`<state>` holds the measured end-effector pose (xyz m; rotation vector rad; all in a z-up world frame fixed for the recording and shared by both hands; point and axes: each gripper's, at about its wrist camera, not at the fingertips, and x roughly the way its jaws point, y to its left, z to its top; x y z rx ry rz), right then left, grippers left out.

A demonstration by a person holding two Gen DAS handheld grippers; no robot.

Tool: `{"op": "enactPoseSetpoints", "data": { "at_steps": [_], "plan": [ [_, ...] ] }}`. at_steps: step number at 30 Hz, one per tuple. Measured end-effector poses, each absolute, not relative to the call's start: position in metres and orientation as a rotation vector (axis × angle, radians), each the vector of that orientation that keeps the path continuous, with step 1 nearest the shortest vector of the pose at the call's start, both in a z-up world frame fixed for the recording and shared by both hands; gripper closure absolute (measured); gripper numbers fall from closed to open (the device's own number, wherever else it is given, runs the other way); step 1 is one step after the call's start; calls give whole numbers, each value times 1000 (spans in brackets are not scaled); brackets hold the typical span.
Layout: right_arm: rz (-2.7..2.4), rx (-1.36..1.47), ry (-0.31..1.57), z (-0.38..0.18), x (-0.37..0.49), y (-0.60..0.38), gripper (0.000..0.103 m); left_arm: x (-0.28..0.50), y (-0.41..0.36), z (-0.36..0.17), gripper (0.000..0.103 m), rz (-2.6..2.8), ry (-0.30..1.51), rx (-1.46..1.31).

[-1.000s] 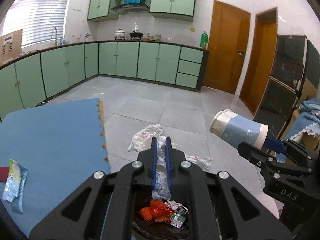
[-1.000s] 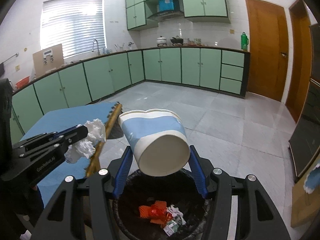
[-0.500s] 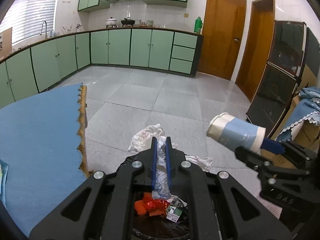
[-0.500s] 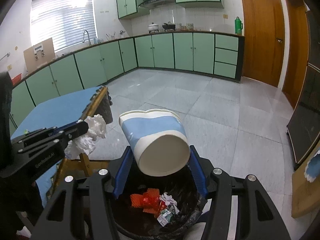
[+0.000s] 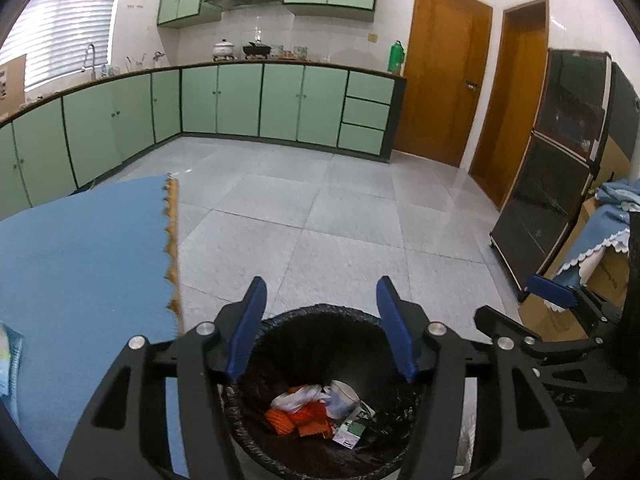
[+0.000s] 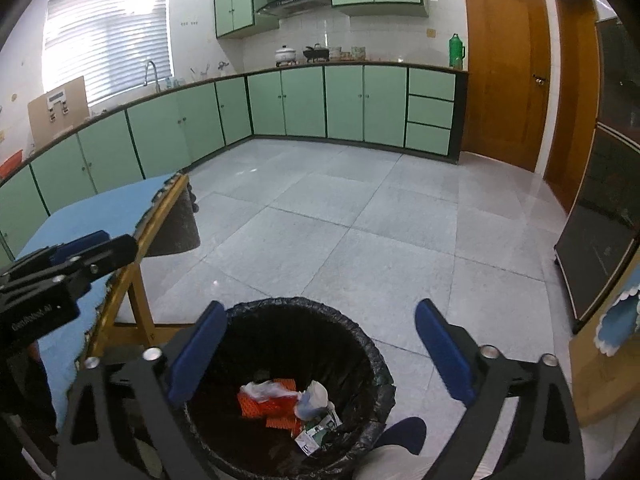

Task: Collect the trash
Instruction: 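Move both open grippers back over the milk carton and red cloth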

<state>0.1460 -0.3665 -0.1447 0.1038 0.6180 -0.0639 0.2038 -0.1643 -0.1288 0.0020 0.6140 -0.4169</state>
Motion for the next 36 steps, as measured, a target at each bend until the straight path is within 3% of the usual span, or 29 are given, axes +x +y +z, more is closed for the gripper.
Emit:
{"op": "enactPoseSetpoints", "data": {
  "at_steps": [8,21,36],
  "plan": [
    [-11,105,563,-117,141,-337,6,187,-111,-100,34,-320,534,-20],
    [171,76,513,-90,152,-228,6,158,8,-78,33,-91,497,-55],
    [311,30,514,-96,168,-100,6,135,139,-81,33,149,523,-101]
  ]
}}
